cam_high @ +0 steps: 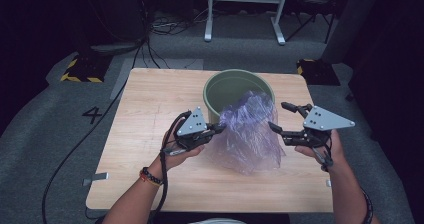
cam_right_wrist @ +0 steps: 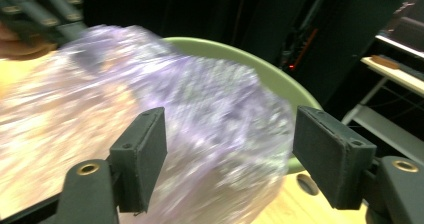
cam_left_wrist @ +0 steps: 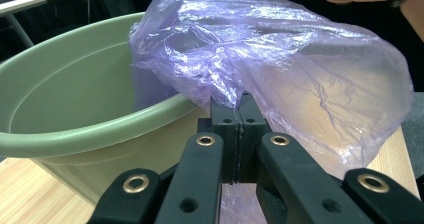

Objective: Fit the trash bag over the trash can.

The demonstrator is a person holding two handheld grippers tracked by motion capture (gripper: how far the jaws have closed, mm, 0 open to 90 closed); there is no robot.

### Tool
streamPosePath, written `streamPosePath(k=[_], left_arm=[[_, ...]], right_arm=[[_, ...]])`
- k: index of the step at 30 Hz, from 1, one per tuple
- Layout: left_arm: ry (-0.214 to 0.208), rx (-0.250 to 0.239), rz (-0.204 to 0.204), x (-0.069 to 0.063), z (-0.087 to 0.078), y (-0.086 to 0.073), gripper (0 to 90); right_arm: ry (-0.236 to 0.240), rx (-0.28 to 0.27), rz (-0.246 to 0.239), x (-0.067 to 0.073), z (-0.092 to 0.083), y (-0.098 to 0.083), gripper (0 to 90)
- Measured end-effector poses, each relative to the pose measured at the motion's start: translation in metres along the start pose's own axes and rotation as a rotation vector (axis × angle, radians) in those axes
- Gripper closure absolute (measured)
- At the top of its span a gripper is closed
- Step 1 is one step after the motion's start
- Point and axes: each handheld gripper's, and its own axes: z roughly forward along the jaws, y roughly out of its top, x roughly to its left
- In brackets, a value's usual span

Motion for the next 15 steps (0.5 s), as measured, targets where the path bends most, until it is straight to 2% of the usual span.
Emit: streamPosePath(k=[11,13,15], left_arm=[[0.018,0.0,-0.022,0.004,-0.004,-0.003,89.5],[0.025,-0.002,-0.029,0.004,-0.006,-0.004,89.5],[0.023,-0.001,-0.037,0.004,-0.007,-0.005,89.4]], right_arm=[[0.103,-0.03,-0.016,0.036,-0.022,-0.017,25.0],[0.131,-0.029,-0.043,0.045,-0.025,-0.02,22.6],[0.126,-0.018,-0.088,0.055,-0.026,-0.023,21.5]])
